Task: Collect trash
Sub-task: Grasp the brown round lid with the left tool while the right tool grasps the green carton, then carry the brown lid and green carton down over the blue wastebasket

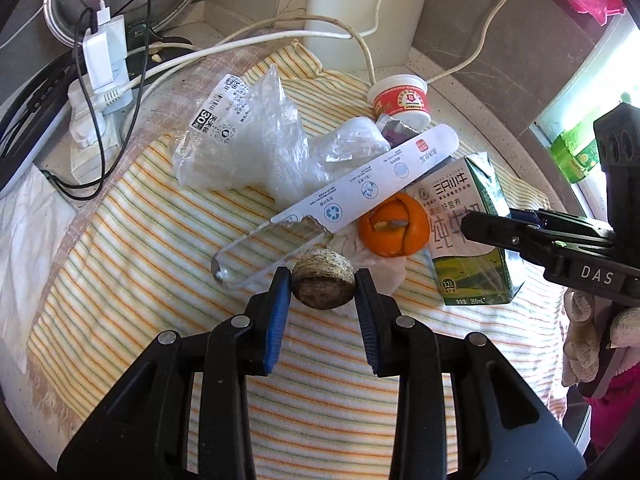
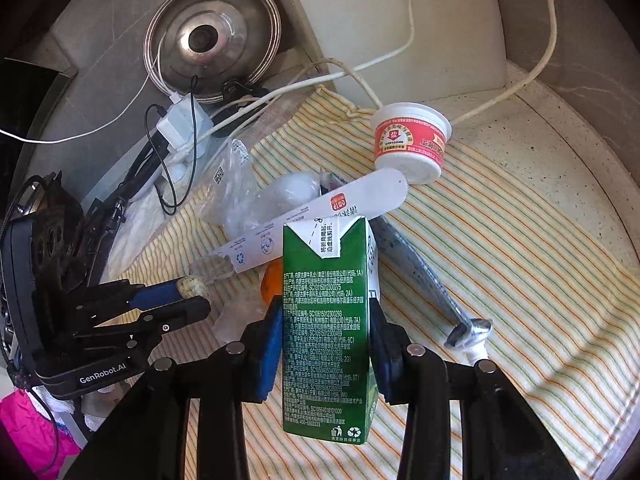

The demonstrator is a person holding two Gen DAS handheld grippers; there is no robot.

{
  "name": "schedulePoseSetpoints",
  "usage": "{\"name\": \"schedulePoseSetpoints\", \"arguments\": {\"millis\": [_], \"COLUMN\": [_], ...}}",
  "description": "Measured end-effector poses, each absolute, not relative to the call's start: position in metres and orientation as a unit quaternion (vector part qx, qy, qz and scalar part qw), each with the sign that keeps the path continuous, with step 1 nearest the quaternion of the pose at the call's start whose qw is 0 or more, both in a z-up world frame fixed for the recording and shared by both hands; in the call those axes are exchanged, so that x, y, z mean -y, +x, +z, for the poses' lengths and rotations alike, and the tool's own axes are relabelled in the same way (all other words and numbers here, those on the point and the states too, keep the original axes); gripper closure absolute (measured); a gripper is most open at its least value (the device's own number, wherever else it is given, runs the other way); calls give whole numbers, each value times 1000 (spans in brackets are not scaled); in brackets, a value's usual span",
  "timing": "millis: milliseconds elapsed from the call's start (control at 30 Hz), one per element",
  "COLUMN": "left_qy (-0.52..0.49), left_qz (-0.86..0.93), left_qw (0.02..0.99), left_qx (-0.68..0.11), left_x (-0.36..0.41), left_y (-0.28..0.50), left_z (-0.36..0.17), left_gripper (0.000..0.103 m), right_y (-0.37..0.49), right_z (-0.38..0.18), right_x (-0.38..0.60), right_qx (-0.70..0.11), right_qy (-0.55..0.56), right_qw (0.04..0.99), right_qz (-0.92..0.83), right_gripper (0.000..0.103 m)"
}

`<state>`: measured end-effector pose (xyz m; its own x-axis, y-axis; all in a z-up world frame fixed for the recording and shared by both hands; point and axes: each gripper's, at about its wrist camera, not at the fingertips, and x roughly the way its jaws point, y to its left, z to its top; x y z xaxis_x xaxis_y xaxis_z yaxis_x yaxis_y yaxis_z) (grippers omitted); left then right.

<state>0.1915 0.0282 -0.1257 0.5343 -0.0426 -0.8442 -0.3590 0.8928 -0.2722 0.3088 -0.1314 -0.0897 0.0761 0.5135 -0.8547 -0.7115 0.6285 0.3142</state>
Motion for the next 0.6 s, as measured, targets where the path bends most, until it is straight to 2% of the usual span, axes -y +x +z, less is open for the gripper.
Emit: {"name": "schedulePoseSetpoints", "arguments": {"millis": [600], "left_qy": [-193], "left_qz": [75], "left_qw": [863], "left_qx": [-460], "left_x": [-16], "left_y": [107], "left_z": [-100], "left_gripper": [71], "right_y": [236], "right_z": [-56], "right_x": [176], "right_qx": [-518], "right_qy": [-33], "right_qw": [757], "right_qz": [398], "right_gripper": [64]}}
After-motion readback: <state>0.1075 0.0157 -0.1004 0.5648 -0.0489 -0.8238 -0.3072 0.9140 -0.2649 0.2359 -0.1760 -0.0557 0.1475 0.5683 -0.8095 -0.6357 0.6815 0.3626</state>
